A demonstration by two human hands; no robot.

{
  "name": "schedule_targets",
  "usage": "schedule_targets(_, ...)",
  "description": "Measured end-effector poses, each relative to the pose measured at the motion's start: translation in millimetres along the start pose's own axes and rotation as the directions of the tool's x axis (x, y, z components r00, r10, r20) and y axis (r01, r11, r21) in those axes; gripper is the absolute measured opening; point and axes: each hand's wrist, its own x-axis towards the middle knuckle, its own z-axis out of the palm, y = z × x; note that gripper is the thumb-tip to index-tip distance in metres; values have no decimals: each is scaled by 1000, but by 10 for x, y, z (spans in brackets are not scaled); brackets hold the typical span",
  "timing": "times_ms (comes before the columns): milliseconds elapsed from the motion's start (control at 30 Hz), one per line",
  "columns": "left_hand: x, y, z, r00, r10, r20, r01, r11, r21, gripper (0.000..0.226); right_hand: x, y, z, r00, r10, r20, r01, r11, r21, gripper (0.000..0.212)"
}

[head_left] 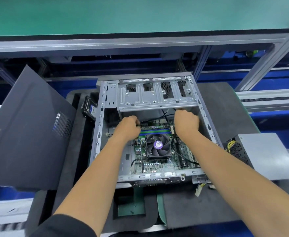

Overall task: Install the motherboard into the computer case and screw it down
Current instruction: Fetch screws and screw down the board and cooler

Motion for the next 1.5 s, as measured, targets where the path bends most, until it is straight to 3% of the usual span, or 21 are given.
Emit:
schedule_targets(167,-92,52,8,998,58,15,-58,998,-3,21,-107,-75,-37,985,-155,75,148,985,90,30)
schedule_targets(300,-165,98,-39,992,125,9,-124,989,-85,28,-249,-140,-207,974,-224,22,217,962,168,27)
schedule_targets(400,-275,136,-101,985,170,6,-166,971,-172,30,-385,-272,-429,950,-310,43,271,882,386,13)
schedule_targets(567,-634,95,-376,969,232,-83,-246,886,-393,21,-672,-514,-642,890,-446,-97,427,738,522,14)
schedule_targets(633,-843,1,-511,972,224,-75,-224,781,-583,19,-806,-616,-687,871,-463,-162,465,672,577,14)
schedule_targets(733,-1165,-119,-695,971,186,-153,-226,490,-842,18,-1091,-760,-752,839,-448,-309,526,522,672,14)
schedule_targets(800,-1397,-226,-760,958,120,-262,-287,320,-903,17,-1317,-848,-769,805,-477,-351,561,423,711,15)
schedule_targets(900,-1787,-489,-659,936,-11,-351,-343,185,-921,21,-1592,-901,-766,746,-578,-331,575,308,758,16)
schedule_targets(1000,-2108,-777,-359,936,-206,-285,-264,124,-957,27,-1776,-850,-705,704,-647,-293,535,212,818,17)
schedule_targets(1100,-2296,-920,66,945,-305,-122,-75,162,-984,26,-1958,-765,-504,582,-809,-82,423,215,880,13)
schedule_targets(1167,-2331,-962,316,956,-294,-3,63,213,-975,28,-2060,-757,-283,446,-885,131,399,328,856,13)
schedule_targets(1233,-2289,-953,487,964,-252,87,151,250,-956,32,-2091,-796,15,379,-882,280,456,442,773,13)
schedule_targets(1300,-2214,-885,614,967,-179,182,237,360,-902,29,-2075,-856,324,384,-833,398,537,553,637,17)
schedule_targets(1367,-2129,-816,715,956,-132,264,288,605,-742,27,-2059,-896,571,443,-755,483,556,655,512,19)
schedule_targets(1433,-2007,-791,781,954,-123,273,256,808,-530,28,-2036,-935,689,488,-712,504,533,701,474,18)
schedule_targets(1500,-1865,-793,830,960,-102,259,186,928,-323,27,-1979,-988,754,530,-681,505,477,732,487,23)
